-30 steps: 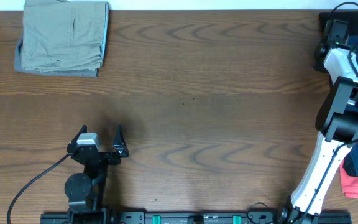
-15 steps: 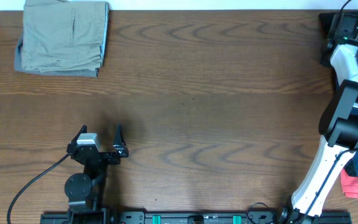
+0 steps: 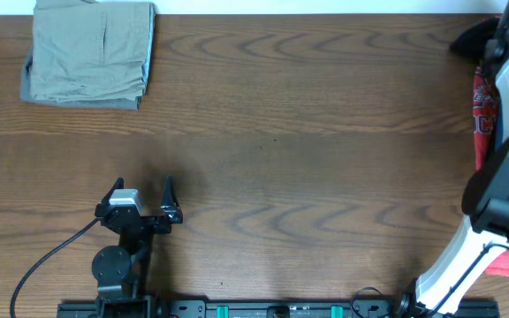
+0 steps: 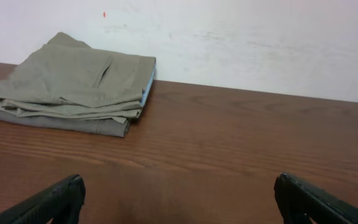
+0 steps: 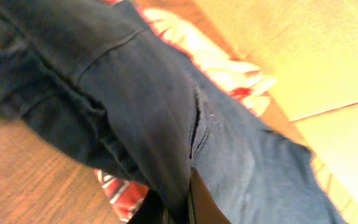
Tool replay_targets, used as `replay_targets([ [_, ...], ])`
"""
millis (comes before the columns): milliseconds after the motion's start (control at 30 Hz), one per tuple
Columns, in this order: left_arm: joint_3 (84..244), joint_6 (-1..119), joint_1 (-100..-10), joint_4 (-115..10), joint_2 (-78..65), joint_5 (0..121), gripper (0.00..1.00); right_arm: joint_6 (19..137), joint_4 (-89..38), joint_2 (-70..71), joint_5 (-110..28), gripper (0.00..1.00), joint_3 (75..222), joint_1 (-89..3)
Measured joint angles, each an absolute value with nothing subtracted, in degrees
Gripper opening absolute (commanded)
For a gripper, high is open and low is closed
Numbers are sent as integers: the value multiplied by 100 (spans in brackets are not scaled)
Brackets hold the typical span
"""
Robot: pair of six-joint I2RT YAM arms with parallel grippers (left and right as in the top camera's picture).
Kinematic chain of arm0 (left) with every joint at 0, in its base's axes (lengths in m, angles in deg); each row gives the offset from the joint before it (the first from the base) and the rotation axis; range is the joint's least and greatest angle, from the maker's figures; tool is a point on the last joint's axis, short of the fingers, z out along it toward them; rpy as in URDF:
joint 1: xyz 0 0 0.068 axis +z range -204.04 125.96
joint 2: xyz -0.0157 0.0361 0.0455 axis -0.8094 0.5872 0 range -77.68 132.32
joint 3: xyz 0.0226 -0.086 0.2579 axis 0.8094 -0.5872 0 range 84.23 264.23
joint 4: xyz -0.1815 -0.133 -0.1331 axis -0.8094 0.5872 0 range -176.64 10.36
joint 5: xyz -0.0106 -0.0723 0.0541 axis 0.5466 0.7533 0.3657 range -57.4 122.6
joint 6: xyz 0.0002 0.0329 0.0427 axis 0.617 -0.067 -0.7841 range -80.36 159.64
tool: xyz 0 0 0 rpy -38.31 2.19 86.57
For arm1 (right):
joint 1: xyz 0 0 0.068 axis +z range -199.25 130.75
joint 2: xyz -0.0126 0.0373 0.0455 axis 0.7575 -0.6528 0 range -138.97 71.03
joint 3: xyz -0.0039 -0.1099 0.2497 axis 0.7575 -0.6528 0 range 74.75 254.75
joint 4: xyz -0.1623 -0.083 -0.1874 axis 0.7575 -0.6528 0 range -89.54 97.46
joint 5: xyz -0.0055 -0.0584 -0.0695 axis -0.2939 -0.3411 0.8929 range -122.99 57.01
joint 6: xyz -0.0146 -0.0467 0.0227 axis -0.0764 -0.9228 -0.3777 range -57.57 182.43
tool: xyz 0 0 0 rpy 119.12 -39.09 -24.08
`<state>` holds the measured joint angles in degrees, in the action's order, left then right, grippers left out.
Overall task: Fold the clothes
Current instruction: 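Grasp the navy trousers with the right gripper and lift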
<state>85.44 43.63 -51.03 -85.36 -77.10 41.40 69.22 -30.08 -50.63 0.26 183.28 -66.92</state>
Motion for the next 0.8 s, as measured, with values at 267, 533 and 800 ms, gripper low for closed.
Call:
replay_targets([
  [267,8544,4363,-5103,-8536,-7710,4140,98,6972,-3279,-4454,-79,9,18328,-6602],
  [533,8544,4363,-5103,-8536,-7710,4140,98,6983,-3528,-4430,-855,7,18321,-6585],
  [800,8544,4363,-5103,-8536,-7710,4140,98,7005,-3550,-4430,-1650,1,18321,-6574],
])
